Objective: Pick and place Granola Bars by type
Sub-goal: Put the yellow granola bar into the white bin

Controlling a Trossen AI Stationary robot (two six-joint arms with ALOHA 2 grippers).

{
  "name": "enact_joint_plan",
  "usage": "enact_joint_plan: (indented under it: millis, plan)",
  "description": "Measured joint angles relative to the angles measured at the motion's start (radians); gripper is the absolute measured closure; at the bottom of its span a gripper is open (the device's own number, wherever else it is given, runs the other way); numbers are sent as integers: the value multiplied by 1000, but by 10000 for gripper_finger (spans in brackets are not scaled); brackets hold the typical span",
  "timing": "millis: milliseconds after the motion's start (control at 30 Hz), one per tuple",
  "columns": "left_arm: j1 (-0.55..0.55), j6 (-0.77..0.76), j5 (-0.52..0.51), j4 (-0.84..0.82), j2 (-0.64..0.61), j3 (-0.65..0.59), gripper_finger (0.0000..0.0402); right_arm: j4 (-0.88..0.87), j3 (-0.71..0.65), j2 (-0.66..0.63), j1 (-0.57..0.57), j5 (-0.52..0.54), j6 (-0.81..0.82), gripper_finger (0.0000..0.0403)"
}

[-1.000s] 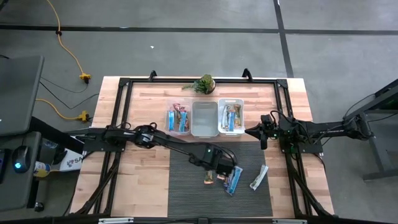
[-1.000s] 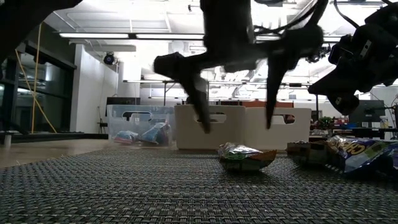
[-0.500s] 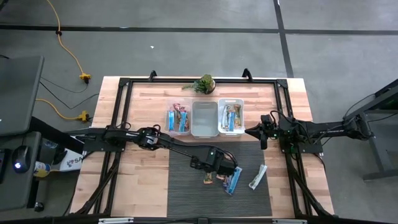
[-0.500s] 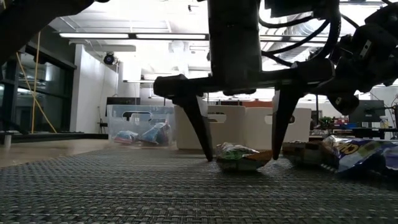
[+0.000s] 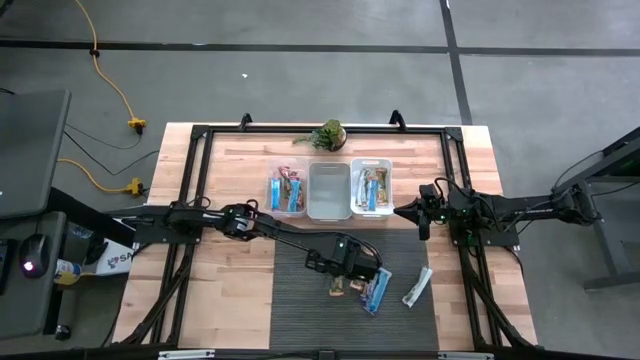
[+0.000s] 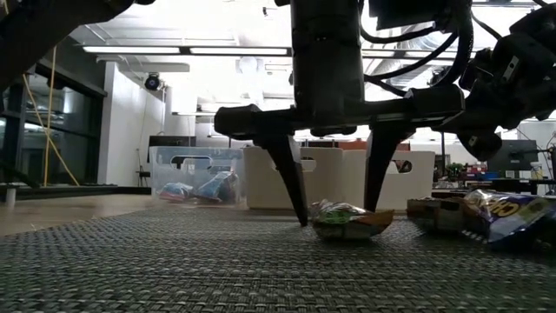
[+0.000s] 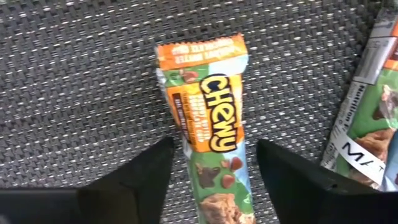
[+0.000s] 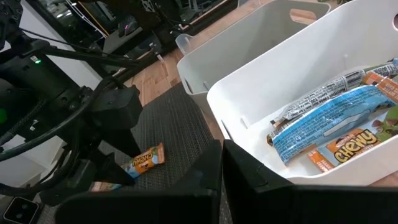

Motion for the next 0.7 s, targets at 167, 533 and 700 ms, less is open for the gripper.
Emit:
enact_joint_plan:
  millis: [167,533,700]
  plan:
    - [0,0,0,1,1,0,213,0,0,0,0,0,0,402]
    - [0,0,19,6,1,0,259,0,0,0,0,0,0,402]
    - [0,0,12,8,-5,-2,273,0,0,0,0,0,0,402]
